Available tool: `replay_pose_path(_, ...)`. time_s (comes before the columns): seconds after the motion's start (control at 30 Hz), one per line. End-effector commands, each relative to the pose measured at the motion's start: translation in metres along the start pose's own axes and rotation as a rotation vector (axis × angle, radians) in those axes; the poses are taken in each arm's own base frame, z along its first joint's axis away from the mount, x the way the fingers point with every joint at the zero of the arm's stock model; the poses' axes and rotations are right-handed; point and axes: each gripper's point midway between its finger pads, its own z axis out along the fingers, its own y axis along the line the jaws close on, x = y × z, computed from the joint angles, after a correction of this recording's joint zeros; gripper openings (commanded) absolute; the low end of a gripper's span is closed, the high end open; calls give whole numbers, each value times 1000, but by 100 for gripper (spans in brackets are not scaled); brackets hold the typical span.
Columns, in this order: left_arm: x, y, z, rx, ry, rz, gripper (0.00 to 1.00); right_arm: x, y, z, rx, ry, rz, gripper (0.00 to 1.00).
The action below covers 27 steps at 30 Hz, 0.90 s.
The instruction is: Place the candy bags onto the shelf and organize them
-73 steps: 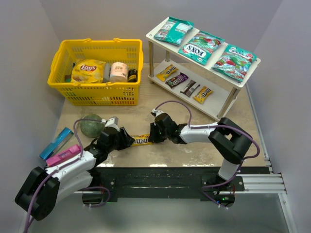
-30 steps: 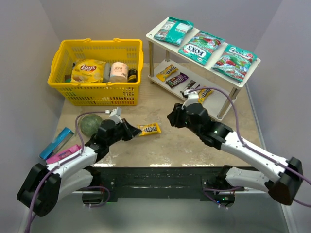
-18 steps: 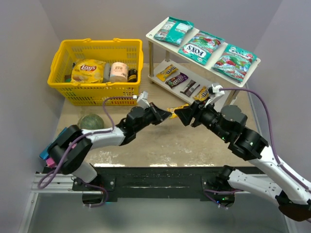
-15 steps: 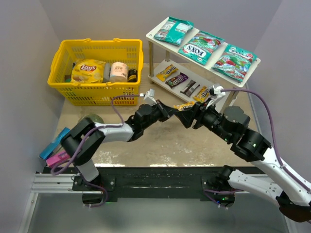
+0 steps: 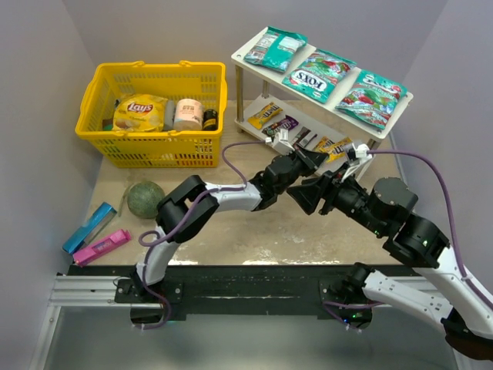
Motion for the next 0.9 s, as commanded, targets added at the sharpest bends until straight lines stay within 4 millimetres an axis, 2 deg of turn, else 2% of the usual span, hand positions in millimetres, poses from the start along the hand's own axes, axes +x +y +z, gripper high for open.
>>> replay_pose_path(0.0, -11, -4, 23, -22, -155, -5, 0, -10, 7, -12, -23, -22, 9, 63)
replay_pose_path(0.03, -14, -11, 28, -10, -175, -12, 0, -8, 6, -12, -19, -17, 13, 63)
replay_pose_path(0.07, -14, -9, 31, -21, -192, -13, 0, -7, 6, -13, -18, -16, 15, 63)
replay_pose_path(0.1, -7, 3, 36, -41, -191, -4, 0, -6, 5, -13, -16, -12, 14, 63)
replay_pose_path(0.13, -10, -4, 42, -28, -214, -3, 0, -5, 3, -13, -9, -13, 17, 63)
replay_pose_path(0.4, 16, 21, 60, -85, -274, -33, 0, 1, -5, -16, 21, -2, 19, 64)
replay_pose_path(0.87, 42, 67, 58, -216, -316, -119, 0, 5, -12, -23, 47, -3, 19, 64)
